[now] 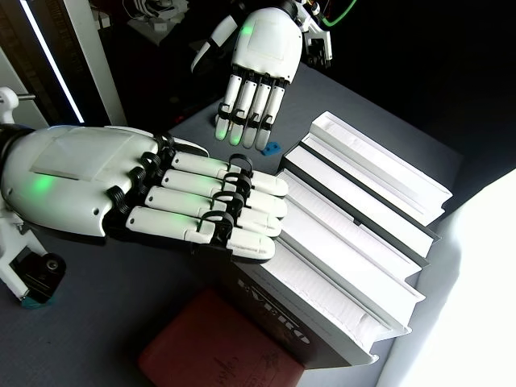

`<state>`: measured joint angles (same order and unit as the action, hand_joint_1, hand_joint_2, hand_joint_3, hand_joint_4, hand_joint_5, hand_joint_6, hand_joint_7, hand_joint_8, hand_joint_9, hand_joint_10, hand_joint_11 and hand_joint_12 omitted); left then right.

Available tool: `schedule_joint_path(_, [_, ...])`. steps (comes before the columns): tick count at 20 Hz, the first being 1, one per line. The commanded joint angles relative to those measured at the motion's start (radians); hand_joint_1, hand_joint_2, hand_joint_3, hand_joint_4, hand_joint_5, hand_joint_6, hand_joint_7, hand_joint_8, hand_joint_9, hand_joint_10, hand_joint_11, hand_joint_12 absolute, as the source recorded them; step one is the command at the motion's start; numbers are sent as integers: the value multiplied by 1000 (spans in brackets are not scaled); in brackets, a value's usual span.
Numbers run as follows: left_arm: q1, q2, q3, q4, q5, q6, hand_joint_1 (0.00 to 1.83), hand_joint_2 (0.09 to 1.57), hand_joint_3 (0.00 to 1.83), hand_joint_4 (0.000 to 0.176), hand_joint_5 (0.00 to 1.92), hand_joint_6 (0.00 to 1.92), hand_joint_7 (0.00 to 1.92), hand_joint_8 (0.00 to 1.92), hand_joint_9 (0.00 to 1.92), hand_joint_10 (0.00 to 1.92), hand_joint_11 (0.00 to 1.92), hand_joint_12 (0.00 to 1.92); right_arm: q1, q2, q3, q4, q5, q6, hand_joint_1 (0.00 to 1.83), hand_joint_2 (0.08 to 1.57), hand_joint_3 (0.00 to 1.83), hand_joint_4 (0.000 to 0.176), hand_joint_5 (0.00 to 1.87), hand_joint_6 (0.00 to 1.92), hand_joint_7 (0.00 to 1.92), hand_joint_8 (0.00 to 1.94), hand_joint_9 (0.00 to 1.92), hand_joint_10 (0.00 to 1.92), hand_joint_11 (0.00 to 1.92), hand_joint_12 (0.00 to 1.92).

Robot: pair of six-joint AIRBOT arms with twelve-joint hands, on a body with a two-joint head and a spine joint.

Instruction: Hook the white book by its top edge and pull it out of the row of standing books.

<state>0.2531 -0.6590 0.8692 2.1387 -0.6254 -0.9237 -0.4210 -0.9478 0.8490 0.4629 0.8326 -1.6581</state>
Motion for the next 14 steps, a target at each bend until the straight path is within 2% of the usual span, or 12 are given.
schedule_joint_path(1, [-15, -1, -4, -46, 29, -4, 0, 1081, 10, 0, 0, 0, 0, 0, 0, 0, 0, 0, 14, 0, 5, -31, 109, 3, 0, 1142, 7, 0, 0, 0, 0, 0, 0, 0, 0, 0])
schedule_joint_path(9, [-15, -1, -1, -46, 29, -4, 0, 1076, 5, 0, 0, 0, 0, 0, 0, 0, 0, 0, 7, -29, 21, -28, 94, 3, 0, 1138, 3, 0, 0, 0, 0, 0, 0, 0, 0, 0])
schedule_joint_path(14, [-15, -1, 5, -46, 27, -4, 0, 1084, 7, 0, 0, 0, 0, 0, 0, 0, 0, 0, -9, -20, -3, -28, 94, -22, 0, 1138, 2, 0, 0, 0, 0, 0, 0, 0, 0, 0])
